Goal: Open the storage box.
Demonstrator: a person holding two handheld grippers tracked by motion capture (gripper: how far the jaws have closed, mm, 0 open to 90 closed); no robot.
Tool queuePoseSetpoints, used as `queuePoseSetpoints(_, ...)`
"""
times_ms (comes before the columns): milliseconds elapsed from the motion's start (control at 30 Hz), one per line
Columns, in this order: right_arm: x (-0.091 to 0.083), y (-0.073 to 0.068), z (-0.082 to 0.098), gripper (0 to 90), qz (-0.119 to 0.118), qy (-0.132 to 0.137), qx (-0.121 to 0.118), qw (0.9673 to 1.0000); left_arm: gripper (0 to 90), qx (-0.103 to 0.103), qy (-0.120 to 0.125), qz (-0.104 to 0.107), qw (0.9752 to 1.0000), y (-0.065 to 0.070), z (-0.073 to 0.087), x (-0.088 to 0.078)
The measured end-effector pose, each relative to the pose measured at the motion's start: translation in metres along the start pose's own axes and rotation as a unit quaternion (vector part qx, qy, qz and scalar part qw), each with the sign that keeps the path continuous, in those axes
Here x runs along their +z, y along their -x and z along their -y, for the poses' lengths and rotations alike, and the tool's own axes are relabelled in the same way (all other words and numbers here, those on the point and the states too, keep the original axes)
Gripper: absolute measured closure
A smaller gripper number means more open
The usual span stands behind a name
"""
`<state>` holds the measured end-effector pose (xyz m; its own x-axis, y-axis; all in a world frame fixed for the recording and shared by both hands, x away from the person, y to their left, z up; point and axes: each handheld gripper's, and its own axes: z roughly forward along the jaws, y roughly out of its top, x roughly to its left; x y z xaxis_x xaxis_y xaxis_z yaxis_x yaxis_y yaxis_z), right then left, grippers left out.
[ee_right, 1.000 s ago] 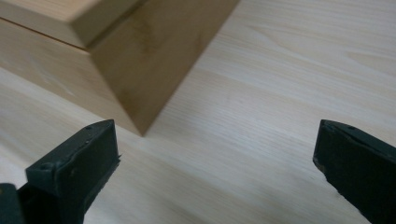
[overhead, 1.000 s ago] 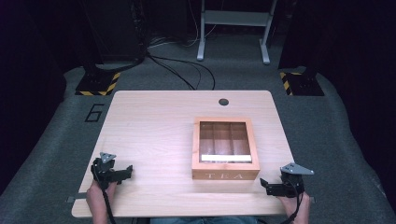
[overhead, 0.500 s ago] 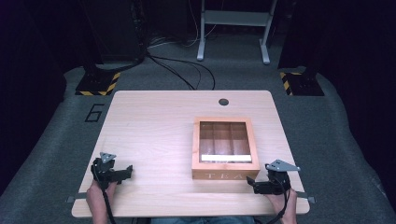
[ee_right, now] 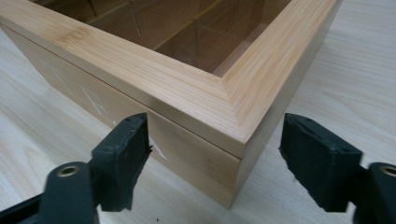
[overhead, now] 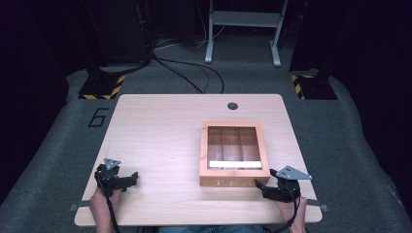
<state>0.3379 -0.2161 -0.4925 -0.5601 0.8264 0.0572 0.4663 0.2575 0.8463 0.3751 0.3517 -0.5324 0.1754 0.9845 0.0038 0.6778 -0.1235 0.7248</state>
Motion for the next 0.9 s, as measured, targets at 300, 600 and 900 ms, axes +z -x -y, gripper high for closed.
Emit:
queuePoseSetpoints(300, -0.005, -0.002, 0.003, 34.5, 0.003, 0.021, 0.004, 0.9998, 0.5, 0.0, 0.0, 0.0, 1.0, 0.0, 0.0, 0.0)
queuePoseSetpoints(600, -0.008, 0.0, 0.007, 40.3, -0.003, 0.029, 0.005, 0.9995, 0.5, 0.0, 0.0, 0.0, 1.0, 0.0, 0.0, 0.0)
queuePoseSetpoints(900, -0.011, 0.0, 0.006, 43.5, 0.0, 0.04, 0.004, 0.9992, 0.5, 0.0, 0.0, 0.0, 1.0, 0.0, 0.0, 0.0)
